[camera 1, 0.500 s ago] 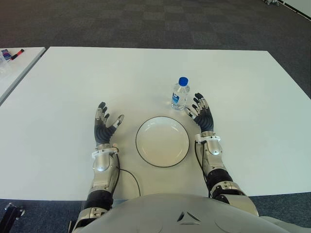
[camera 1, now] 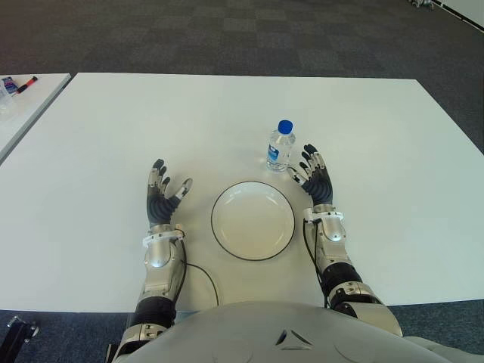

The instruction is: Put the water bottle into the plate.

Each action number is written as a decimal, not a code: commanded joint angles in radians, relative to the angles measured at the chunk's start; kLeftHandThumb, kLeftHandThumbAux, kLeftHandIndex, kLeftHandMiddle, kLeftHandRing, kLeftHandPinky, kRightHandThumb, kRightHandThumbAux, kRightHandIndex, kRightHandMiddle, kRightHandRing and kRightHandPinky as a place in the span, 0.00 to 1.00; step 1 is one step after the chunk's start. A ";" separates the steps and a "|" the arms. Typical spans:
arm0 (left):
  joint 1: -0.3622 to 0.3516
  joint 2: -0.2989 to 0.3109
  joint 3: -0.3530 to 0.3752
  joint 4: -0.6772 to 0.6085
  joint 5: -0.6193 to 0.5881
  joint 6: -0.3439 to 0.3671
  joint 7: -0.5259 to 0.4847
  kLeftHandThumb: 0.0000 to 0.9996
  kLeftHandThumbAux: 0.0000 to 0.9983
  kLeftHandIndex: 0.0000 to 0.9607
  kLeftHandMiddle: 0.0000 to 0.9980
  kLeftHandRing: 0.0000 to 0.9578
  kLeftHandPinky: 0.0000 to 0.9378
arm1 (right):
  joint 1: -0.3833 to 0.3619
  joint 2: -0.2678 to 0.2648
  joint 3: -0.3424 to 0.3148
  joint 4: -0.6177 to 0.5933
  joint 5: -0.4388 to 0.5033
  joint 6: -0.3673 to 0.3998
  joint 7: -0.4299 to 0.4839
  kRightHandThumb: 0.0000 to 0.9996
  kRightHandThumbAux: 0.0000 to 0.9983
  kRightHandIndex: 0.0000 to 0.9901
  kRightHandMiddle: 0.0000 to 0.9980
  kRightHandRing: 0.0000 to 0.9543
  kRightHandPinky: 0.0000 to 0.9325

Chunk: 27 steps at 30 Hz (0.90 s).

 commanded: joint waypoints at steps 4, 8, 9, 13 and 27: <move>0.022 -0.009 0.010 0.051 0.007 0.026 0.014 0.17 0.76 0.04 0.00 0.00 0.00 | 0.062 0.016 0.010 0.073 -0.049 -0.034 -0.072 0.27 0.81 0.01 0.02 0.01 0.06; 0.020 -0.009 0.012 0.055 0.010 0.023 0.016 0.17 0.76 0.04 0.00 0.00 0.00 | 0.059 0.015 0.014 0.075 -0.065 -0.037 -0.094 0.28 0.81 0.02 0.02 0.01 0.06; 0.020 -0.010 0.012 0.055 0.010 0.022 0.017 0.17 0.76 0.04 0.00 0.00 0.00 | 0.059 0.015 0.015 0.076 -0.066 -0.038 -0.097 0.28 0.80 0.02 0.02 0.01 0.06; 0.019 -0.007 0.013 0.063 0.011 0.019 0.016 0.17 0.77 0.04 0.00 0.00 0.00 | 0.055 0.014 0.021 0.079 -0.079 -0.046 -0.116 0.28 0.80 0.02 0.02 0.02 0.06; 0.012 -0.004 0.017 0.077 0.007 0.008 0.005 0.16 0.77 0.03 0.00 0.00 0.00 | 0.046 0.007 0.041 0.086 -0.086 -0.062 -0.130 0.30 0.79 0.01 0.02 0.01 0.04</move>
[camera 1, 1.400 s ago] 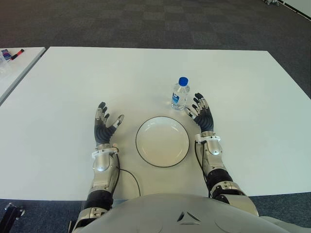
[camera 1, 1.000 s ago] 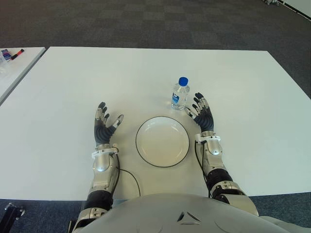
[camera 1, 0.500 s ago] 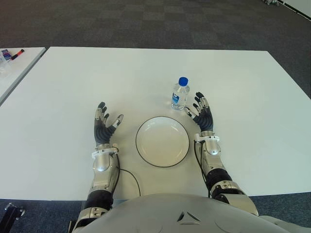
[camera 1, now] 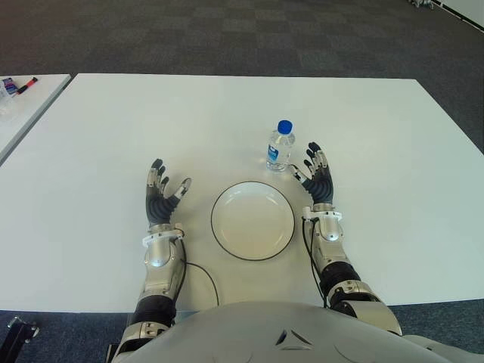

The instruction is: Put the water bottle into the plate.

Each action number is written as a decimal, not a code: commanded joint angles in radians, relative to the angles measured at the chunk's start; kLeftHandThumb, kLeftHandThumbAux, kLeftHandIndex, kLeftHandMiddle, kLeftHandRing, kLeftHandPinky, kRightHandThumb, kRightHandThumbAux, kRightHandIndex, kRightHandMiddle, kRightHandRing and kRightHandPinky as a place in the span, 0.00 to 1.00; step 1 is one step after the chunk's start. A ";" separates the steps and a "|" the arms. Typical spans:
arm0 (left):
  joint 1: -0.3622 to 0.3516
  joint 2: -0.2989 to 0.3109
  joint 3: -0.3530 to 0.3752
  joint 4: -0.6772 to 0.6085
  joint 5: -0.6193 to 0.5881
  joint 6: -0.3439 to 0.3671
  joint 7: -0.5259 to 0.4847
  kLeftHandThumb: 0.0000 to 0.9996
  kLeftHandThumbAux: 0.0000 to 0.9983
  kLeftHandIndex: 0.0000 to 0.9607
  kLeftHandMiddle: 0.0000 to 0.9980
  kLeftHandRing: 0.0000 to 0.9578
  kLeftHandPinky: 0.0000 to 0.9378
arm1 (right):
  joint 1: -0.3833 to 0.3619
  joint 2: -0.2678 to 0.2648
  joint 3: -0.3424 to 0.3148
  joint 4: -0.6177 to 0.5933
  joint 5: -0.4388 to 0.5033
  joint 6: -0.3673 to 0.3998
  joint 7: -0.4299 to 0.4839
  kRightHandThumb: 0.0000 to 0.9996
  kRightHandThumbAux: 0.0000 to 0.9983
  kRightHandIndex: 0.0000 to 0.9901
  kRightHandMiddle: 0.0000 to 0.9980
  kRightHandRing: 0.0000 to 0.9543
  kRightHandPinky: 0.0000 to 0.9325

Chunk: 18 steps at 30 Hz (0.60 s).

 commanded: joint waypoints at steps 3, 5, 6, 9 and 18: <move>0.026 -0.004 0.003 0.049 0.002 0.027 -0.004 0.16 0.77 0.03 0.00 0.00 0.00 | 0.059 0.007 0.016 0.062 -0.017 -0.013 -0.005 0.30 0.79 0.01 0.01 0.00 0.04; 0.028 -0.005 0.003 0.047 0.002 0.025 -0.005 0.16 0.76 0.03 0.00 0.00 0.01 | 0.059 0.005 0.019 0.061 -0.018 -0.012 -0.006 0.31 0.79 0.01 0.01 0.00 0.04; 0.028 -0.005 0.003 0.046 0.002 0.024 -0.005 0.16 0.76 0.03 0.00 0.00 0.01 | 0.059 0.005 0.019 0.061 -0.018 -0.011 -0.007 0.31 0.79 0.01 0.01 0.00 0.04; 0.031 -0.006 0.003 0.042 0.003 0.021 -0.004 0.16 0.76 0.03 0.00 0.00 0.01 | 0.057 0.001 0.022 0.057 -0.019 -0.006 -0.009 0.32 0.78 0.01 0.01 0.00 0.05; 0.031 -0.011 0.004 0.046 0.007 0.015 0.003 0.17 0.74 0.04 0.00 0.00 0.01 | 0.028 -0.015 0.024 0.065 -0.038 0.015 -0.043 0.40 0.74 0.00 0.01 0.01 0.07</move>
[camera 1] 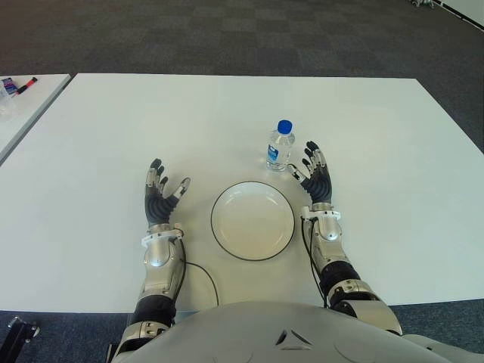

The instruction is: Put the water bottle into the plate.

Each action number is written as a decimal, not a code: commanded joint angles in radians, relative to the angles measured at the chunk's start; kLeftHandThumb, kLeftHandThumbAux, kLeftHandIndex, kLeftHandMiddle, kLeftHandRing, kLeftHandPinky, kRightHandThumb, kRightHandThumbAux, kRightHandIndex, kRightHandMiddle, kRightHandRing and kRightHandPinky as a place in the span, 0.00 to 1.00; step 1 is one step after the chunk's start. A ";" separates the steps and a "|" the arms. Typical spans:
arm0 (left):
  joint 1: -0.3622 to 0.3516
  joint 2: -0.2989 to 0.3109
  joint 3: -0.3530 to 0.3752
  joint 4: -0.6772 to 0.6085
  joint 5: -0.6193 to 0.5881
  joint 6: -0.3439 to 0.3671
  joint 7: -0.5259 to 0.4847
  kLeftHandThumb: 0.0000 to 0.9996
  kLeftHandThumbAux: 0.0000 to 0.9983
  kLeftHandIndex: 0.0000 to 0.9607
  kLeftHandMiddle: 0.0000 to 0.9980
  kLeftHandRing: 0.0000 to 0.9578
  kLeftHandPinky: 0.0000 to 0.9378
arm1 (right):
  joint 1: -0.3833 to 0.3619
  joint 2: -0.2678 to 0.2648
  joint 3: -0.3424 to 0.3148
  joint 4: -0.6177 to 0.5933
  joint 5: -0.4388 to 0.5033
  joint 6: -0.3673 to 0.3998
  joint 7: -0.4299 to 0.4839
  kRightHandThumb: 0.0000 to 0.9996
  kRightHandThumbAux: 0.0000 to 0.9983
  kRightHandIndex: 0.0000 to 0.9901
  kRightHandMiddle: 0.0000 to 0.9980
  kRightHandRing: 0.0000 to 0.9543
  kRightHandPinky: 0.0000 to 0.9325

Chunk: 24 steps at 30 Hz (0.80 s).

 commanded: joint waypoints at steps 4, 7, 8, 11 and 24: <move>0.028 -0.011 -0.002 0.048 0.009 0.022 0.005 0.17 0.75 0.04 0.00 0.00 0.01 | 0.016 -0.013 0.015 0.060 -0.063 0.034 -0.066 0.43 0.71 0.00 0.00 0.01 0.07; 0.031 -0.013 -0.003 0.042 0.014 0.024 0.009 0.17 0.75 0.04 0.00 0.00 0.01 | 0.000 -0.024 0.025 0.059 -0.086 0.059 -0.087 0.43 0.69 0.00 0.00 0.01 0.06; 0.032 -0.013 -0.003 0.040 0.015 0.026 0.010 0.17 0.75 0.04 0.00 0.00 0.01 | -0.004 -0.027 0.028 0.059 -0.092 0.066 -0.091 0.43 0.68 0.00 0.00 0.01 0.06; 0.034 -0.014 -0.003 0.036 0.017 0.028 0.011 0.17 0.74 0.04 0.00 0.00 0.01 | -0.011 -0.033 0.034 0.059 -0.103 0.082 -0.099 0.43 0.66 0.00 0.00 0.00 0.05; 0.044 -0.020 -0.001 0.021 0.017 0.031 0.003 0.17 0.75 0.04 0.01 0.00 0.02 | -0.033 -0.059 0.062 0.054 -0.140 0.136 -0.124 0.38 0.59 0.00 0.00 0.00 0.05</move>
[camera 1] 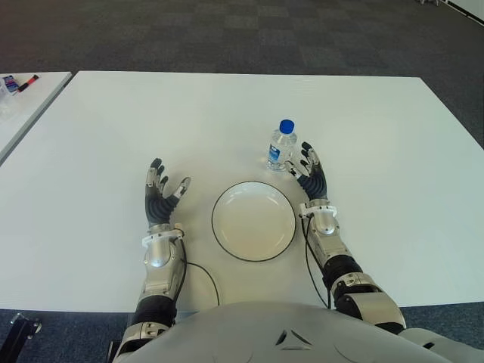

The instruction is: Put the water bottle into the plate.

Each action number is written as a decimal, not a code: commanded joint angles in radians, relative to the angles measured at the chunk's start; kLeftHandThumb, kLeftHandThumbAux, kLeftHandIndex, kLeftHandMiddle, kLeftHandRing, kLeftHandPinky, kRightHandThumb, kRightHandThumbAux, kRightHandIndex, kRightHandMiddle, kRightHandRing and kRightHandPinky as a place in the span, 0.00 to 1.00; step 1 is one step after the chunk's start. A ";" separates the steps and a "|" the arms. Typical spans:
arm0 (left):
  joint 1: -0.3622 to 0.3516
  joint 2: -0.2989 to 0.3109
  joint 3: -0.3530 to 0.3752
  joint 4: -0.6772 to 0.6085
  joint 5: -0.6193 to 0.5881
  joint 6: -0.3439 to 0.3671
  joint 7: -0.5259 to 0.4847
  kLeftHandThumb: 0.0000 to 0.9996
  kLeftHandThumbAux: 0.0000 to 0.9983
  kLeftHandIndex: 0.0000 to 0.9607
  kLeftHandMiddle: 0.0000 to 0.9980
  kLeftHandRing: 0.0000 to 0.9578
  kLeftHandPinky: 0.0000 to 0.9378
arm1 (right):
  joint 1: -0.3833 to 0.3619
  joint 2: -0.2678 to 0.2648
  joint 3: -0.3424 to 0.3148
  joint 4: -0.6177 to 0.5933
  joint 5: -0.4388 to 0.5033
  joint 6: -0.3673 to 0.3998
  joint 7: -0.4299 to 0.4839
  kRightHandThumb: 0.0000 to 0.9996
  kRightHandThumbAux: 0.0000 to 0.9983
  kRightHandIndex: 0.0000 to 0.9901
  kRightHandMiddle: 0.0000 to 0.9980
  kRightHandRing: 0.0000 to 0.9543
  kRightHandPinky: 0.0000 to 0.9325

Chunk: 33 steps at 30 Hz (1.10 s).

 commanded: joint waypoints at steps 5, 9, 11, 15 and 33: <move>0.036 -0.002 -0.003 0.036 0.019 0.035 0.011 0.17 0.75 0.04 0.01 0.00 0.01 | 0.017 -0.017 0.019 0.012 -0.022 0.079 0.002 0.40 0.57 0.00 0.00 0.00 0.03; 0.038 -0.003 -0.002 0.034 0.024 0.036 0.013 0.17 0.75 0.04 0.00 0.00 0.01 | 0.016 -0.022 0.026 -0.001 -0.023 0.111 0.002 0.41 0.56 0.00 0.00 0.00 0.03; 0.039 -0.004 -0.002 0.032 0.024 0.037 0.012 0.17 0.75 0.04 0.00 0.00 0.01 | 0.016 -0.024 0.029 -0.006 -0.024 0.121 0.002 0.42 0.56 0.00 0.00 0.00 0.03; 0.040 -0.006 -0.002 0.029 0.016 0.039 0.004 0.17 0.74 0.04 0.00 0.00 0.01 | 0.014 -0.031 0.037 -0.014 -0.031 0.138 0.003 0.43 0.55 0.00 0.00 0.00 0.03; 0.036 -0.010 0.005 0.045 0.018 0.018 0.015 0.16 0.74 0.05 0.01 0.00 0.02 | 0.002 -0.057 0.086 0.002 -0.128 0.112 -0.108 0.38 0.52 0.00 0.00 0.00 0.02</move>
